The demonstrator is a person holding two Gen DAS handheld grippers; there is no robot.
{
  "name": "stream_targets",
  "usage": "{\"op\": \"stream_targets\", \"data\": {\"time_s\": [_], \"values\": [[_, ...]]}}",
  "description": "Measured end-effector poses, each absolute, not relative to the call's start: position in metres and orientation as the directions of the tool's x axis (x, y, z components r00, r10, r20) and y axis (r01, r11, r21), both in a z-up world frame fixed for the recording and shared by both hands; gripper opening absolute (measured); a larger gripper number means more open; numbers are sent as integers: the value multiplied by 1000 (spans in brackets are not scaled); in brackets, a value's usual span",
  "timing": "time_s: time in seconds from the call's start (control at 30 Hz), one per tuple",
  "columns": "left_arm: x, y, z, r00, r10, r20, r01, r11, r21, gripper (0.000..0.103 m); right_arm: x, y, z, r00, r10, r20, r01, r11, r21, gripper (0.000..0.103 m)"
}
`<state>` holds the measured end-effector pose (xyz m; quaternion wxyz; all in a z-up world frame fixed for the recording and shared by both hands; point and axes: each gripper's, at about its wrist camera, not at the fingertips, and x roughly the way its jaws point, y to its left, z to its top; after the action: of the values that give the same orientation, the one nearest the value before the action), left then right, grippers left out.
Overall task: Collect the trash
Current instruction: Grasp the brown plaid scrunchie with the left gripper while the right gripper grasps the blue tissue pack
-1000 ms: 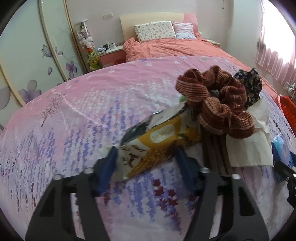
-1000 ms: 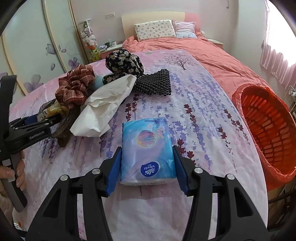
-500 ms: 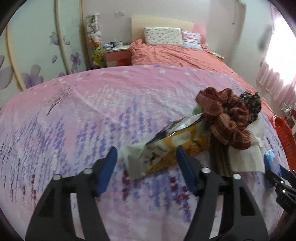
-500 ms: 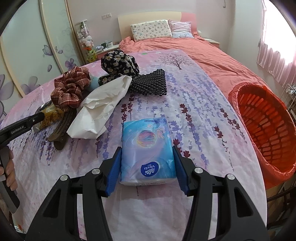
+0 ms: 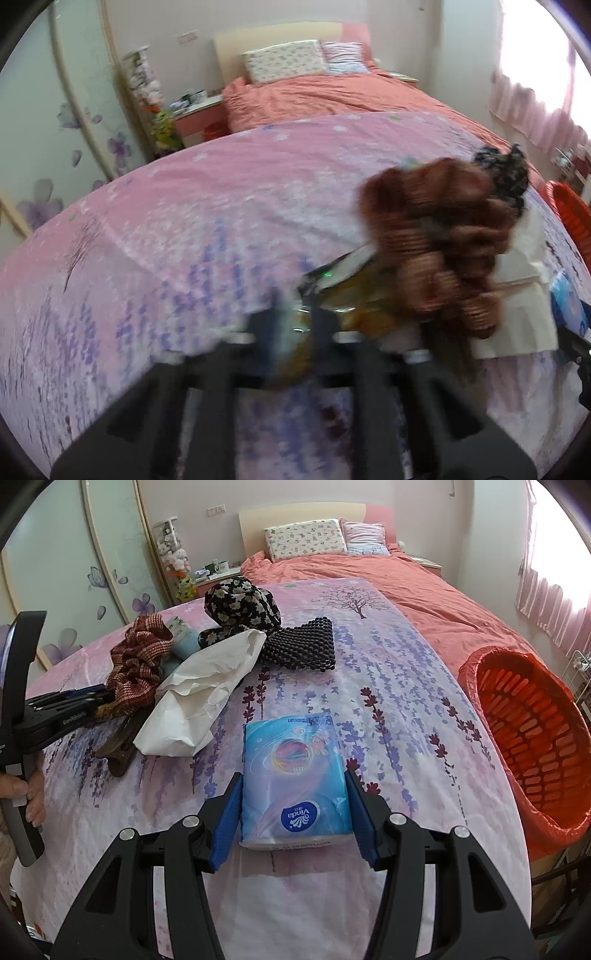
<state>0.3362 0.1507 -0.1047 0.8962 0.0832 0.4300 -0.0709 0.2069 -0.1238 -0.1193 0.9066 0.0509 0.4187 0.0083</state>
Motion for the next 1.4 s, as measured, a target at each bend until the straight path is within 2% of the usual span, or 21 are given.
{"op": "stream_targets", "data": {"time_s": [0.07, 0.17, 0.27, 0.33, 0.4, 0.5, 0.67, 0.73, 0.8, 0.9, 0.97, 1.03, 1.17, 1.2, 1.33, 1.4], "values": [[331, 163, -104, 618, -91, -781, 181, 983, 29, 6, 207, -123, -119, 648, 53, -759, 28, 995, 94, 55], [320, 168, -99, 615, -75, -785, 154, 988, 26, 6, 207, -123, -119, 649, 52, -759, 29, 995, 93, 54], [309, 171, -92, 622, -75, -780, 109, 994, -9, 22, 206, -123, -120, 648, 43, -760, 34, 996, 86, 54], [297, 168, -85, 639, -90, -764, 104, 994, -30, 46, 205, -124, -120, 649, 40, -760, 41, 995, 88, 54], [285, 161, -80, 655, -89, -751, 116, 993, -16, 52, 203, -126, -120, 650, 39, -759, 45, 995, 90, 54], [265, 138, -76, 669, -109, -736, 150, 989, -10, 55, 198, -132, -120, 650, 23, -760, 62, 995, 83, 54], [258, 100, -85, 625, -179, -760, 218, 975, -50, 55, 194, -145, -121, 653, 3, -757, 88, 993, 80, 54], [263, 89, -91, 607, -185, -773, 224, 973, -57, 51, 193, -149, -122, 654, 1, -756, 90, 993, 79, 54], [267, 79, -98, 593, -161, -789, 204, 978, -47, 48, 192, -152, -123, 656, -3, -755, 90, 993, 74, 54], [270, 86, -96, 595, -181, -783, 160, 981, -106, 48, 191, -153, -124, 662, -5, -750, 82, 994, 66, 54], [268, 92, -88, 616, -208, -760, 150, 978, -146, 54, 190, -152, -125, 668, -11, -744, 74, 996, 52, 54], [269, 95, -78, 653, -204, -730, 139, 979, -149, 66, 190, -152, -126, 669, -14, -743, 73, 996, 46, 54], [288, 102, -69, 675, -192, -712, 93, 980, -177, 67, 189, -152, -125, 670, -9, -743, 72, 996, 53, 54], [294, 105, -68, 677, -193, -710, 79, 979, -191, 65, 190, -151, -125, 667, -12, -745, 72, 996, 48, 54], [312, 108, -71, 658, -197, -727, 52, 975, -216, 42, 193, -154, -124, 659, -5, -752, 70, 996, 54, 54], [318, 111, -73, 650, -199, -734, 50, 974, -219, 37, 196, -156, -123, 654, 2, -757, 72, 995, 65, 54]]}}
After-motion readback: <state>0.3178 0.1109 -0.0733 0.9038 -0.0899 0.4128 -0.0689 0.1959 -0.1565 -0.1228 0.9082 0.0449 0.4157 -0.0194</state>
